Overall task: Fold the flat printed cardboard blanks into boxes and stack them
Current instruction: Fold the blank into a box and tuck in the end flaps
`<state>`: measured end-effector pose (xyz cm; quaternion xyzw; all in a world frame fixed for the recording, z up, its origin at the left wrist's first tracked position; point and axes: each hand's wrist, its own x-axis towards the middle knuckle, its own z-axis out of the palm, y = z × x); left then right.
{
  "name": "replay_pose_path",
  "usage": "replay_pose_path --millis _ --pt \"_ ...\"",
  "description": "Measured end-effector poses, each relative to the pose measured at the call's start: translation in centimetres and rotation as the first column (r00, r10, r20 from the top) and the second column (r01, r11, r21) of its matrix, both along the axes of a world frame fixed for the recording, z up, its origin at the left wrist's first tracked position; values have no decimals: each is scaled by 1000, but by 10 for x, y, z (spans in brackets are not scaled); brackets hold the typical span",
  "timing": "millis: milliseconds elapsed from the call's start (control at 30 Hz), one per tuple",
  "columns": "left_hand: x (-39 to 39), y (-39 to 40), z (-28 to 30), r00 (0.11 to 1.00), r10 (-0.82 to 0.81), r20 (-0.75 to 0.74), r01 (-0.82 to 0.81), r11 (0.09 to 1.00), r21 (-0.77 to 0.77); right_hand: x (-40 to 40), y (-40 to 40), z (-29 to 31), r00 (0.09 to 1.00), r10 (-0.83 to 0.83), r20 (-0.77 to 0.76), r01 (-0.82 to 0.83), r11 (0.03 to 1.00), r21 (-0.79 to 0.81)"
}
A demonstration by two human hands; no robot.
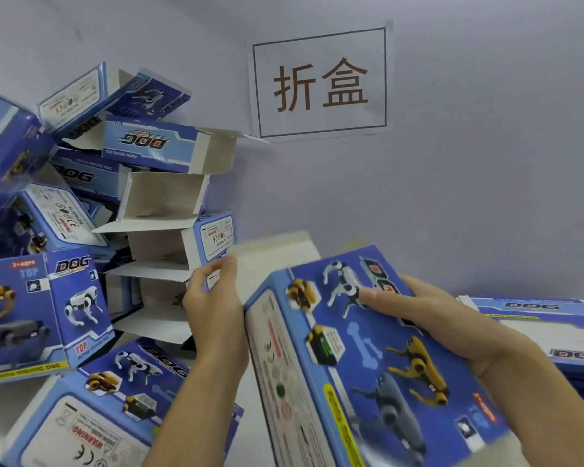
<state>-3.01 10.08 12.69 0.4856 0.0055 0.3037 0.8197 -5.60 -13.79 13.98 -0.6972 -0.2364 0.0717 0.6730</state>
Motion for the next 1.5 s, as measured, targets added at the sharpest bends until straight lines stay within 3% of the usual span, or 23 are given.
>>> replay_pose_path --millis 67,167,267,333,533,700,767,967,1267,1333,1500 --pt "-5 -4 8 999 -24 32 22 998 54 -3 -3 -3 989 -84 123 64 986 157" --pt "-16 -17 19 983 -176 41 154 934 321 -1 4 0 932 -272 238 193 932 308" --pt "-26 -32 20 960 -273 56 206 830 517 -1 17 -5 869 -334 364 236 928 289" --pt "-29 -39 16 958 -274 83 182 805 564 -1 31 -10 831 -360 424 267 927 264" --pt "-22 -42 6 947 -235 221 81 836 542 9 49 -21 793 -438 424 334 894 299" --pt "-14 -52 -7 947 -129 295 -44 855 517 9 40 -16 882 -343 322 250 921 298" --pt "-11 -54 -11 944 -114 309 -63 859 509 10 37 -13 870 -359 339 271 921 280" --pt "-11 -56 -22 920 -318 230 150 826 543 17 42 -26 728 -565 388 424 816 393" --pt "-15 -62 -23 846 -520 117 355 715 603 26 31 -40 758 -596 265 433 764 479" --pt "-12 -54 -17 865 -493 96 334 708 622 27 36 -42 773 -577 264 421 778 467" --pt "-1 -51 -27 942 -231 242 70 843 533 26 53 -43 809 -497 314 343 833 435"
